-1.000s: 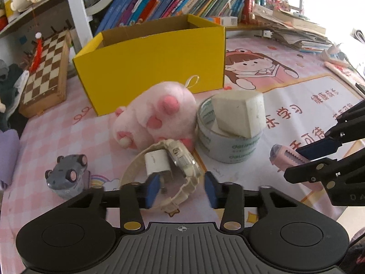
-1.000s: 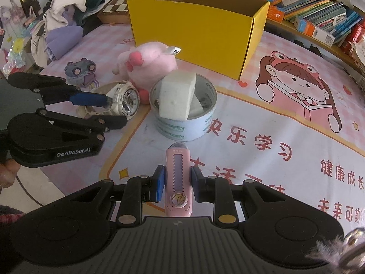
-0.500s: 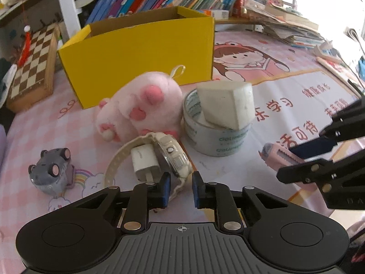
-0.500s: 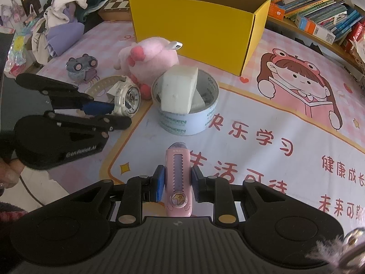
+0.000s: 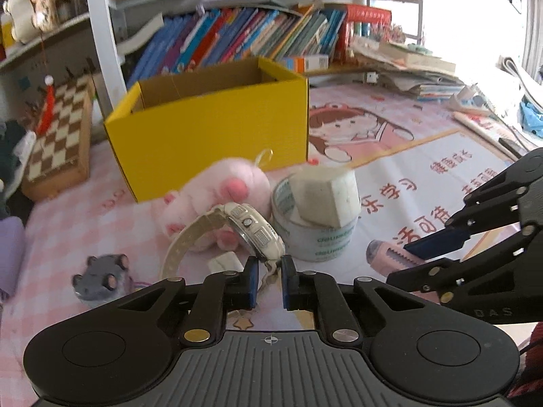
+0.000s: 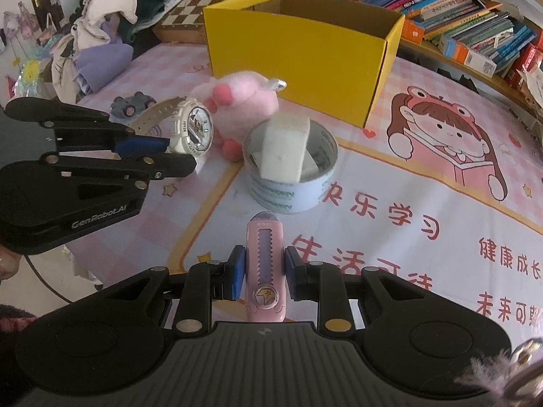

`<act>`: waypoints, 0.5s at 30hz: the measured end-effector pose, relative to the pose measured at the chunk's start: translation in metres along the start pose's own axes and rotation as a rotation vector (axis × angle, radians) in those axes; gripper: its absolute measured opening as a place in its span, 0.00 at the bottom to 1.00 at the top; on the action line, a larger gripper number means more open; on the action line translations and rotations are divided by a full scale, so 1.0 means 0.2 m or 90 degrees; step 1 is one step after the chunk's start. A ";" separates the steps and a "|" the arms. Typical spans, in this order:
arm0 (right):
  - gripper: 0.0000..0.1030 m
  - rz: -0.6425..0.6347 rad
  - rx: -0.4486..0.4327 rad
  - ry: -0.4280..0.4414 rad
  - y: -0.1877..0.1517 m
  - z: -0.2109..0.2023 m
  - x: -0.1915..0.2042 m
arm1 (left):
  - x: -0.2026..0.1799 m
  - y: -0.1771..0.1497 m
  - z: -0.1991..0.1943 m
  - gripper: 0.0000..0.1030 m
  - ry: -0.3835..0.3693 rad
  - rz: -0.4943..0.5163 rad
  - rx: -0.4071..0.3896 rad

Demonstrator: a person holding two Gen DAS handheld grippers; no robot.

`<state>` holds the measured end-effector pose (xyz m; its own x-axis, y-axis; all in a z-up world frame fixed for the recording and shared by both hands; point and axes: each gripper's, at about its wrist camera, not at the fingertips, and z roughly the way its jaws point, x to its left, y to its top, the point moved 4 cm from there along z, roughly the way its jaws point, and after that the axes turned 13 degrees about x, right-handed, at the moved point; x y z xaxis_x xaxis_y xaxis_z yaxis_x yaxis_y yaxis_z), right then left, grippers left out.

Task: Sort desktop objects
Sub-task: 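Lift the watch with the left tool while the right tool carries the cutter to the yellow box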

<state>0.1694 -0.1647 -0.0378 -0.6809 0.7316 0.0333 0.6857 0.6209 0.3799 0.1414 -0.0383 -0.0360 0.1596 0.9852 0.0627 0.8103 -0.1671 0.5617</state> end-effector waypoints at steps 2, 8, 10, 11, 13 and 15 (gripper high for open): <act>0.23 -0.001 -0.006 0.000 0.00 -0.01 0.02 | 0.01 -0.01 -0.03 0.12 0.003 0.001 -0.007; 0.23 -0.007 -0.017 -0.002 0.00 -0.04 0.10 | 0.04 -0.05 -0.09 0.12 0.006 -0.001 -0.015; 0.23 -0.008 -0.021 -0.003 -0.01 -0.05 0.12 | 0.05 -0.07 -0.11 0.12 0.007 0.001 -0.018; 0.23 -0.009 -0.023 -0.004 -0.01 -0.05 0.14 | 0.05 -0.08 -0.12 0.12 0.008 0.002 -0.020; 0.23 -0.010 -0.028 -0.004 -0.02 -0.06 0.16 | 0.06 -0.10 -0.15 0.12 0.010 0.005 -0.022; 0.23 -0.011 -0.032 -0.005 -0.02 -0.07 0.19 | 0.07 -0.12 -0.17 0.12 0.012 0.008 -0.025</act>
<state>0.1369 -0.1435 -0.0253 -0.6905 0.7230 0.0189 0.6595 0.6187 0.4268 0.1050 -0.0200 -0.0210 0.1589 0.9837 0.0845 0.7855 -0.1778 0.5927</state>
